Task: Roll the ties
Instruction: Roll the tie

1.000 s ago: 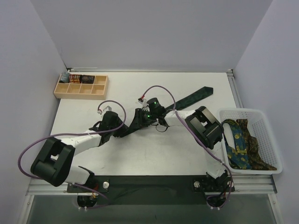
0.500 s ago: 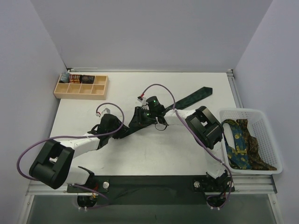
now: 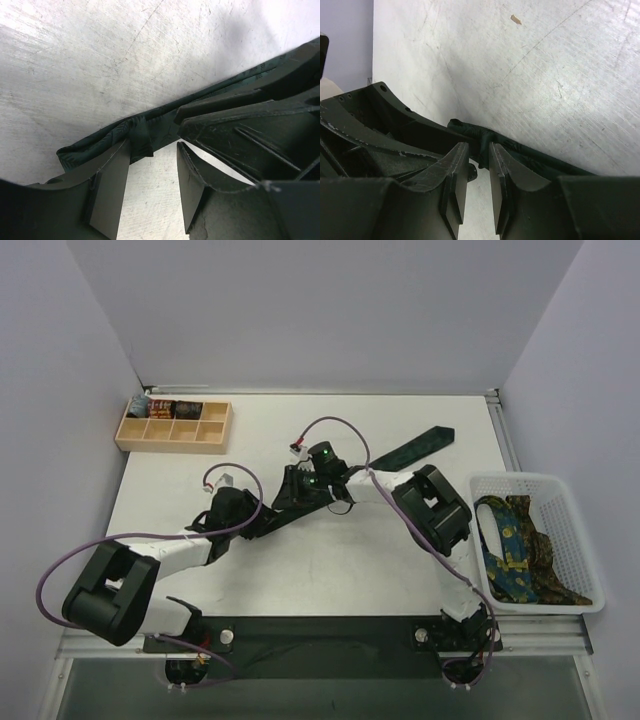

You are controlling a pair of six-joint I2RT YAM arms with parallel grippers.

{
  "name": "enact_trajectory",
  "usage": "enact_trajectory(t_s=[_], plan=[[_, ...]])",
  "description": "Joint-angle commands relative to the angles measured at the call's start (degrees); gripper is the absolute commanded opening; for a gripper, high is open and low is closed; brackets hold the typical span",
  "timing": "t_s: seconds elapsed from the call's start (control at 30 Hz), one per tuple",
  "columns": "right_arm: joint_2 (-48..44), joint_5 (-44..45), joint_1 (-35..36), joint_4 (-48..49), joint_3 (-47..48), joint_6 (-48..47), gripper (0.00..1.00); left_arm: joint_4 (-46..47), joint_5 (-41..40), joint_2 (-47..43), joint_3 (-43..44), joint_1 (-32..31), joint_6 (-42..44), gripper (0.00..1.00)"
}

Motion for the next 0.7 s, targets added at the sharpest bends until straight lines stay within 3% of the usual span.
enact_trajectory(t_s=[0.0,0.67], plan=[[1.4,-3.3,0.2,-1.8,3.0,-0.4,0.24,2.3,1.2,-1.1,-1.0,0.5,-0.1,0.53],[6.1,-7.3,1.3,-7.8,8.2,-3.4,0.2,8.3,3.2,-1.9,-3.8,1.4,0.1,0.54]])
